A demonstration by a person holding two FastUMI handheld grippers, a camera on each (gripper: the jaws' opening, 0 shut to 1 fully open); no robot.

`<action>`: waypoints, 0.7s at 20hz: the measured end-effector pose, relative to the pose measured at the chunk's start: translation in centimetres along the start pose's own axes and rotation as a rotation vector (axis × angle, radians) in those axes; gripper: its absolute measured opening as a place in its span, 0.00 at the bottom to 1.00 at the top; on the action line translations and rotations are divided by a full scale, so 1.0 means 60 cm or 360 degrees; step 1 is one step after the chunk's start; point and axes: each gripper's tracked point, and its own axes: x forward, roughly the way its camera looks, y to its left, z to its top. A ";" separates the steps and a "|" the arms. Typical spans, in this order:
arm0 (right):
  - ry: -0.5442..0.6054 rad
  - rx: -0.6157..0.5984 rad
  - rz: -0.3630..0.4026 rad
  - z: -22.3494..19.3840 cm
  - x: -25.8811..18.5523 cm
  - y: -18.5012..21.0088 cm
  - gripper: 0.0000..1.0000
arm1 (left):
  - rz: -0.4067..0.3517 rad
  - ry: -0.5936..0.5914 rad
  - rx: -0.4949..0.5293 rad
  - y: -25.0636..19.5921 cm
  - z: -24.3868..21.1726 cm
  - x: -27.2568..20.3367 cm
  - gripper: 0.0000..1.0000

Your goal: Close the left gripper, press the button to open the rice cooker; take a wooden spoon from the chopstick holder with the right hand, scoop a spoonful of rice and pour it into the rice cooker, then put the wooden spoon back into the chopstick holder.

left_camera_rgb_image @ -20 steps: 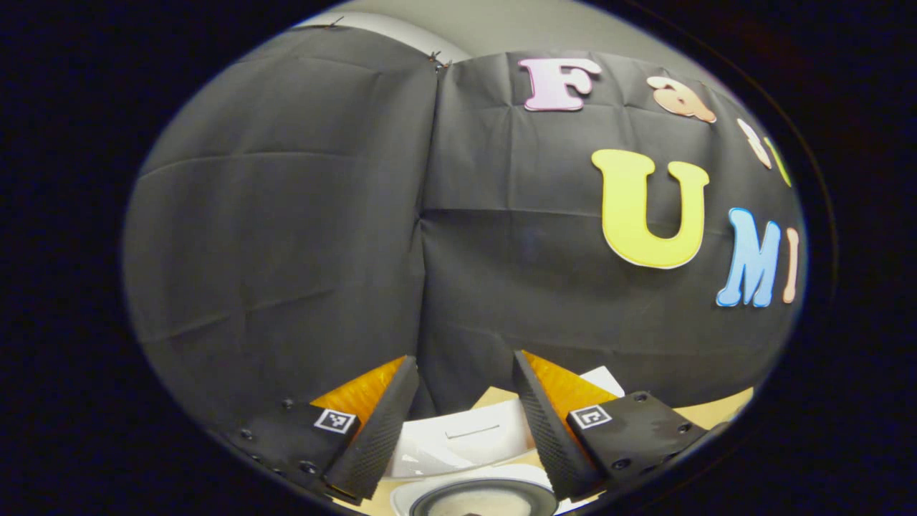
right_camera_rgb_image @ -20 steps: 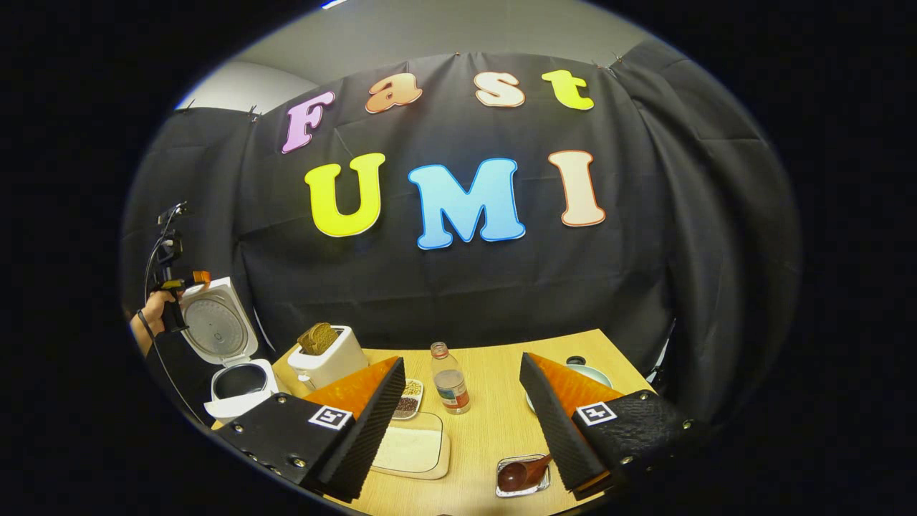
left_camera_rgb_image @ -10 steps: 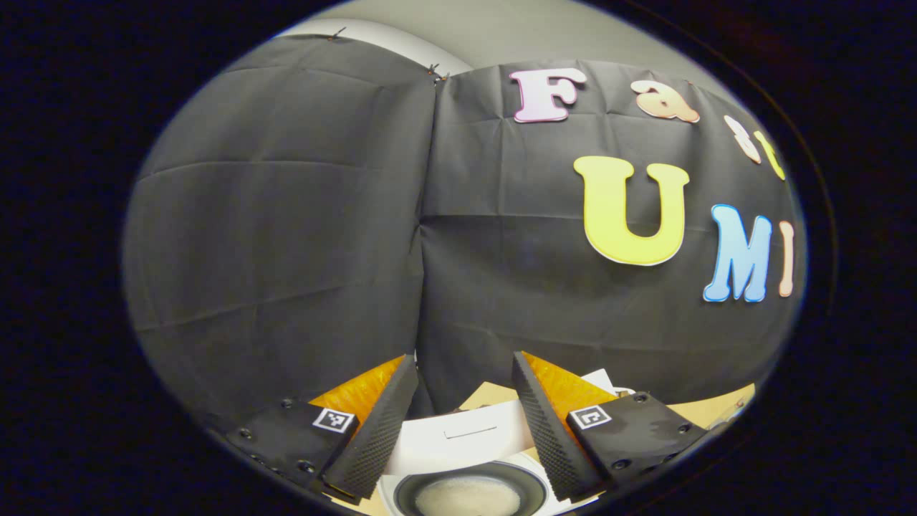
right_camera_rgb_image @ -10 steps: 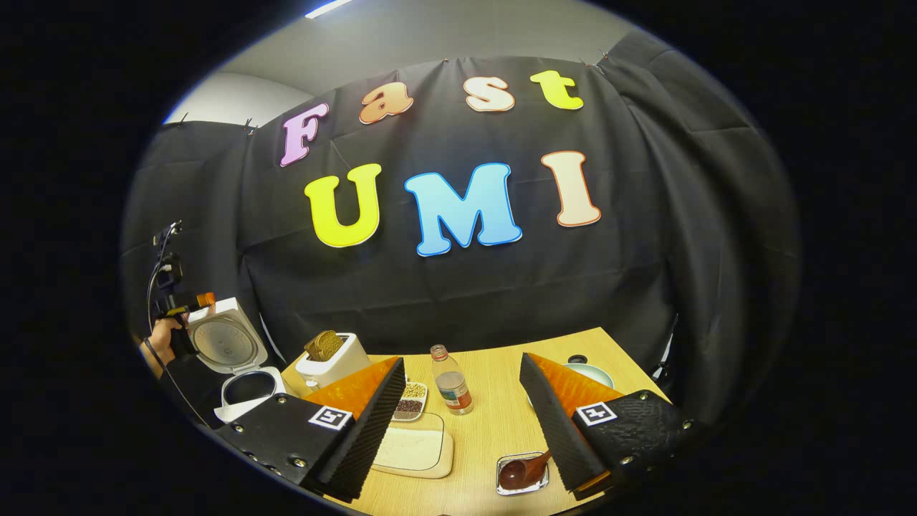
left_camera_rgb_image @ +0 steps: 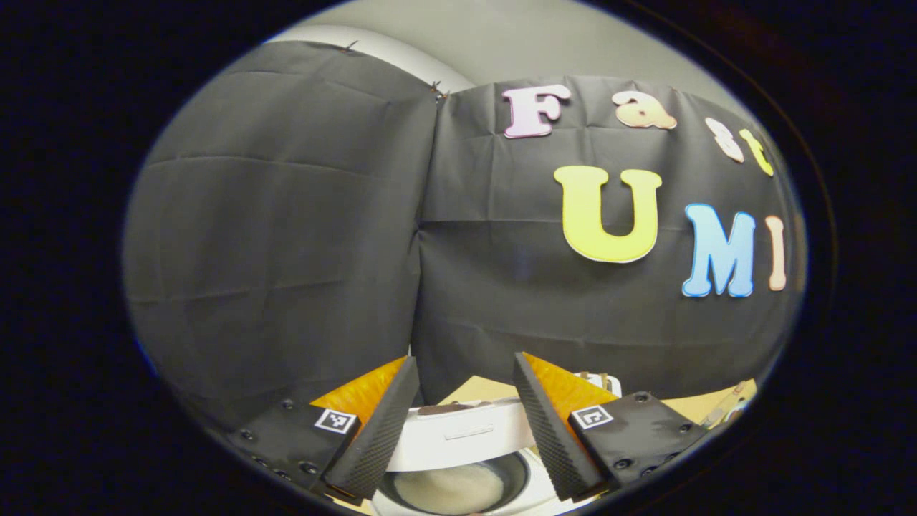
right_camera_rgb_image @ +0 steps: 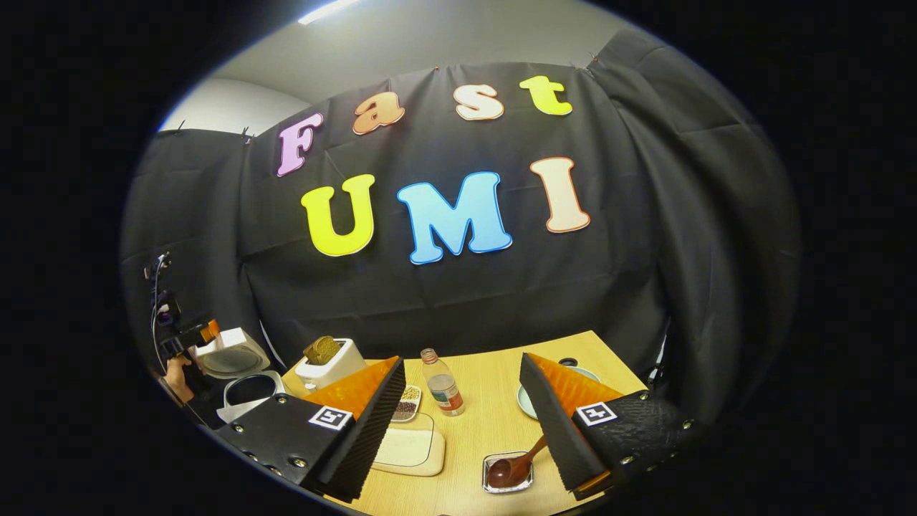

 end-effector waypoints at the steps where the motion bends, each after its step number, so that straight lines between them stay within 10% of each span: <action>1: 0.0002 -0.0002 -0.0001 0.000 -0.002 -0.002 0.98 | 0.0000 0.0030 0.0021 -0.006 -0.016 -0.004 0.89; 14: -0.0010 0.0002 0.0017 0.007 -0.025 -0.001 0.98 | -0.0045 0.0391 0.0016 -0.031 -0.171 -0.070 0.85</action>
